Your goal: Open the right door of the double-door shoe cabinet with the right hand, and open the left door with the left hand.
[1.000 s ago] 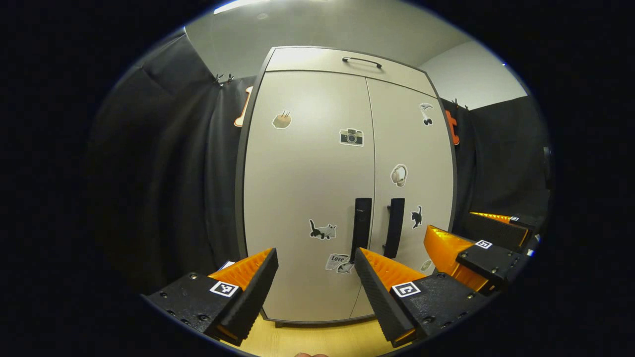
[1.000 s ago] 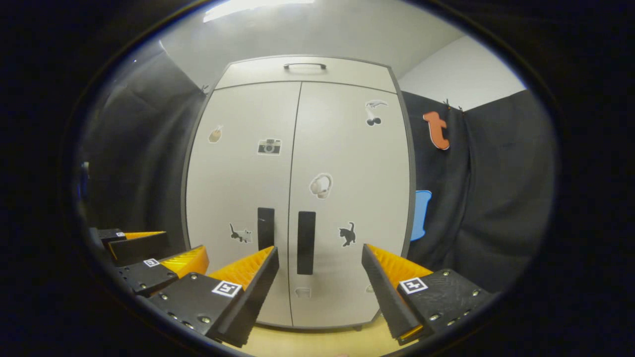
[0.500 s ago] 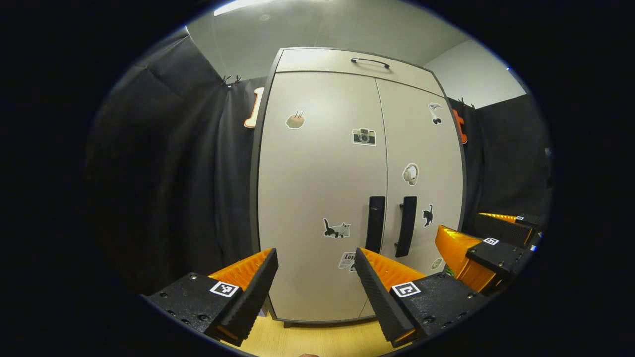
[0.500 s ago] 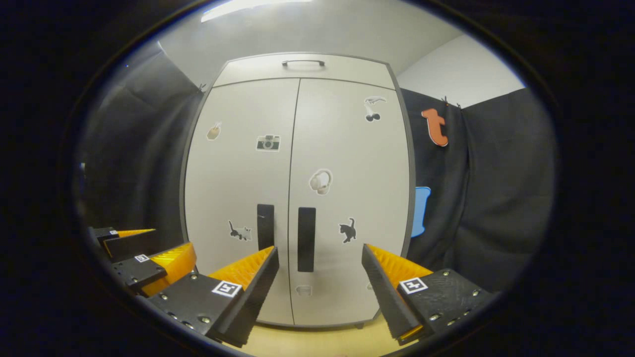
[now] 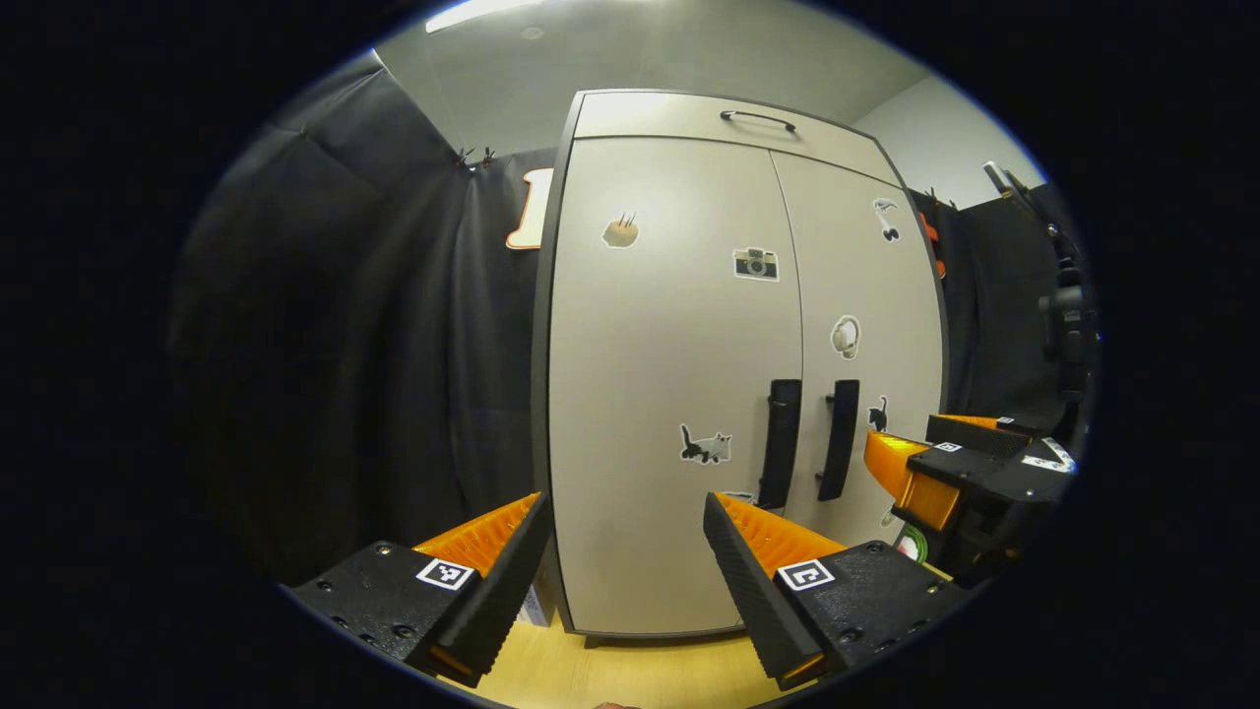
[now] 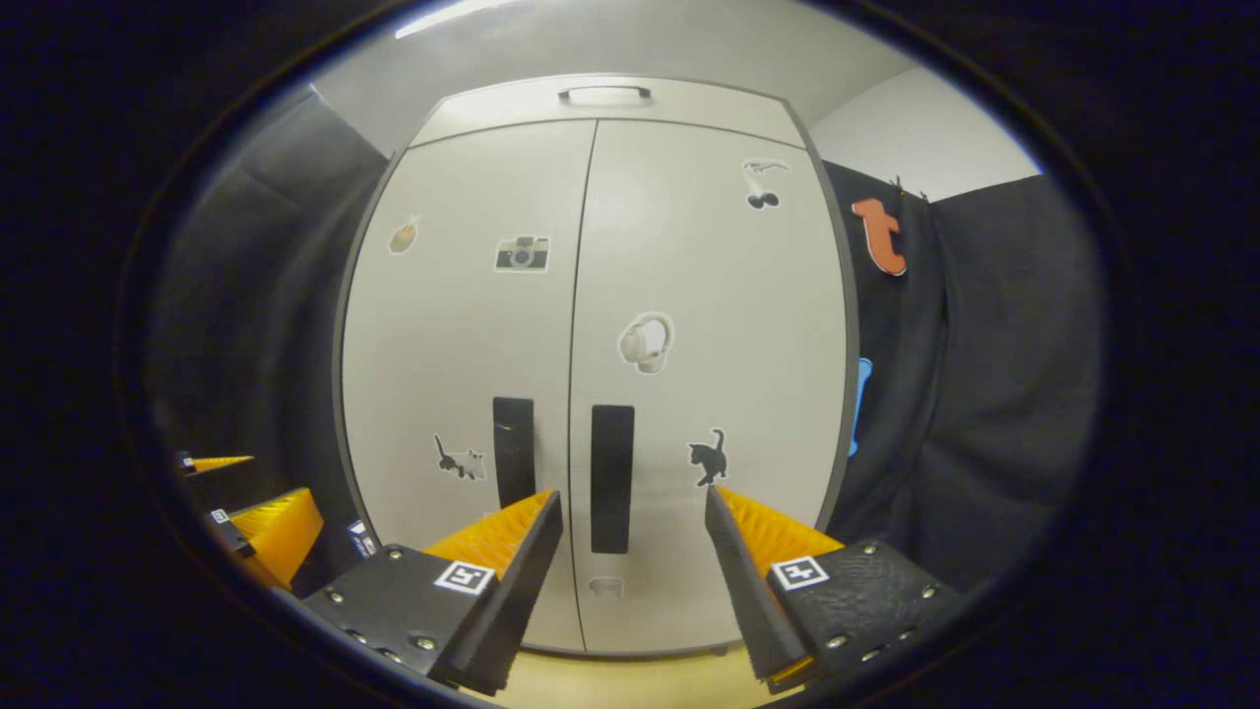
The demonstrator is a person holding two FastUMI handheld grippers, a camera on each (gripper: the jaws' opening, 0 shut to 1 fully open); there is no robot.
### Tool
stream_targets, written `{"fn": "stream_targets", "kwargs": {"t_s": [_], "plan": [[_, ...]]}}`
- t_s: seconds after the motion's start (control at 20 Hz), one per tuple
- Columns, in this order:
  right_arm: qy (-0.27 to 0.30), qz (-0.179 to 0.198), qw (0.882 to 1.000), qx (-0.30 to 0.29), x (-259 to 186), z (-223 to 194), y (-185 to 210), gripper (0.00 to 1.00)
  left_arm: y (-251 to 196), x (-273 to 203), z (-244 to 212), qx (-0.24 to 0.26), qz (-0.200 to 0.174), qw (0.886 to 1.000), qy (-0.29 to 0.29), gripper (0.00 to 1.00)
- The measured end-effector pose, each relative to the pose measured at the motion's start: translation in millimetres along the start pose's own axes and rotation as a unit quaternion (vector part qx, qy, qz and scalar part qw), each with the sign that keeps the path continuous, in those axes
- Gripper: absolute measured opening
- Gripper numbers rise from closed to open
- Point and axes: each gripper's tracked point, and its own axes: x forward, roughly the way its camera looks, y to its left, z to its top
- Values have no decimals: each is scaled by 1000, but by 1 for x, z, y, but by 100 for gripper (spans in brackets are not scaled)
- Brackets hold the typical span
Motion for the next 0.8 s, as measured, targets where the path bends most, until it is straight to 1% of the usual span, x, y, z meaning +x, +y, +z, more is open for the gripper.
{"fn": "stream_targets", "kwargs": {"t_s": [0.1,0.15,0.25,0.3,0.35,0.4,0.45,0.5,0.55,0.6,0.65,0.75,0.8], "plan": [[4,1,1000,-5,15,-3,4,87,11,2,-4,1,12,1000,4,96],[5,1,1000,-4,22,-6,5,75,16,2,-7,2,17,1000,8,96],[7,-1,1000,-3,34,-8,6,70,23,5,-13,0,23,1000,16,96],[8,2,1000,-4,40,-9,9,69,26,6,-16,0,26,999,20,96],[11,-3,1000,-5,44,-11,8,69,29,7,-18,0,29,999,24,96],[14,-3,1000,-6,49,-13,8,59,32,8,-20,-1,32,999,26,96],[19,0,1000,-5,54,-16,11,57,33,10,-20,-3,34,999,28,96],[23,3,1000,-3,60,-19,14,57,33,11,-21,-5,33,999,28,96],[24,3,1000,-2,60,-19,15,50,33,13,-21,-7,32,999,30,96],[25,1,1000,0,61,-19,17,46,33,13,-22,-8,31,999,31,96],[23,-3,1000,-2,64,-21,16,36,33,14,-21,-7,30,999,30,96],[25,-8,1000,-6,70,-24,17,31,35,14,-22,-6,30,999,29,96],[30,-8,1000,-5,70,-25,17,31,35,14,-23,-7,29,999,30,96]]}}
